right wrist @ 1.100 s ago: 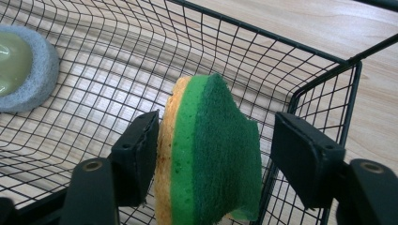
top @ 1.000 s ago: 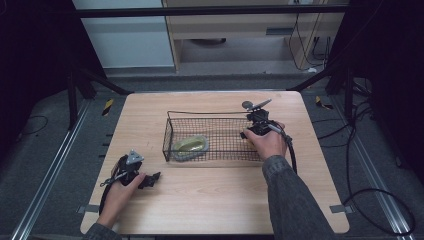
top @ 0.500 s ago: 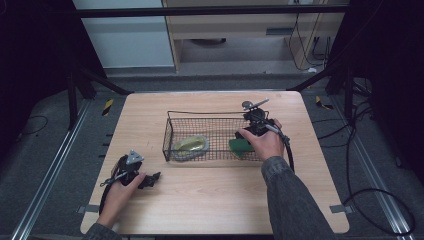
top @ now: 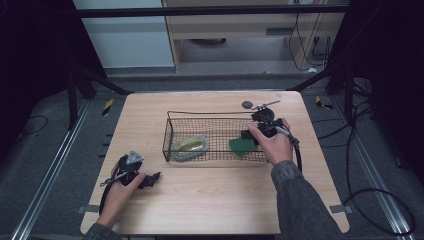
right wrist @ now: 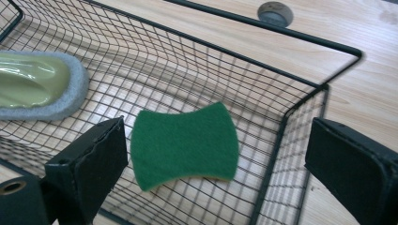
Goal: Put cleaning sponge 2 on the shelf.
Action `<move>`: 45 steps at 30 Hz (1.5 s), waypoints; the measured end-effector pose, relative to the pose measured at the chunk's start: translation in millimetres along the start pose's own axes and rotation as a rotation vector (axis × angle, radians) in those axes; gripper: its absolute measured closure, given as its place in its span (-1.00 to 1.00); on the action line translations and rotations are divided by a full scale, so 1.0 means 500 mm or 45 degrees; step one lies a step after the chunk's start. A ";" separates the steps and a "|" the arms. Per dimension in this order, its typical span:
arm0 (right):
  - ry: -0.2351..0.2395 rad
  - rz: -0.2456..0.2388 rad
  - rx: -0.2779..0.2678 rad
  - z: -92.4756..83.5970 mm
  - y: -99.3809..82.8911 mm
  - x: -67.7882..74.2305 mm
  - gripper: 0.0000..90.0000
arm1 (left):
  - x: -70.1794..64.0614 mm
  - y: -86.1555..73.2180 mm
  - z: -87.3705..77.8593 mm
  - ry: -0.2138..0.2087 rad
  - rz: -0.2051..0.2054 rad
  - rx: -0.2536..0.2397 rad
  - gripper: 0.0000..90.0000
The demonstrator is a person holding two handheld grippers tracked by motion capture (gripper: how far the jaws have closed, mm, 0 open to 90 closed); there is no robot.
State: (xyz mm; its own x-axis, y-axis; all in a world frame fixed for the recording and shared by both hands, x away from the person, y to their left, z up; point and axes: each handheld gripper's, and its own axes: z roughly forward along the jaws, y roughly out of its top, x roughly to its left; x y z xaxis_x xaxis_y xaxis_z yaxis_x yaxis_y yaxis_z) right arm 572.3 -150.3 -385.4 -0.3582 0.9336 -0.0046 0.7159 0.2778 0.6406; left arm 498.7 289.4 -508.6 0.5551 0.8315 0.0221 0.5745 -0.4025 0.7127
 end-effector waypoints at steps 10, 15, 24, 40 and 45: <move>-0.020 0.069 -0.067 -0.049 -0.055 -0.069 -0.79 | 0.001 0.000 0.000 0.000 0.004 0.004 -1.00; -0.048 0.087 -0.118 -0.076 -0.086 -0.104 -0.79 | 0.001 0.000 0.000 0.000 0.005 0.004 -1.00; -0.095 0.040 -0.191 -0.101 -0.147 -0.129 -0.78 | 0.001 0.000 0.000 0.000 0.005 0.004 -1.00; -0.111 0.078 -0.204 -0.062 -0.270 -0.175 -0.73 | 0.001 0.000 0.000 -0.001 0.004 0.004 -1.00; -0.109 0.107 -0.189 -0.032 -0.308 -0.192 -0.73 | 0.001 0.000 0.000 -0.001 0.003 0.003 -1.00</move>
State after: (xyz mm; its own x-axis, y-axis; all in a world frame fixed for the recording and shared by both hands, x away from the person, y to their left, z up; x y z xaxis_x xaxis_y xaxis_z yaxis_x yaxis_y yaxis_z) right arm 486.5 -286.3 -471.3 -0.2439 0.9698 -0.0074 0.6424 0.1673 0.7479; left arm 498.9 289.6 -508.5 0.5569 0.8302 0.0232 0.5747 -0.4054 0.7109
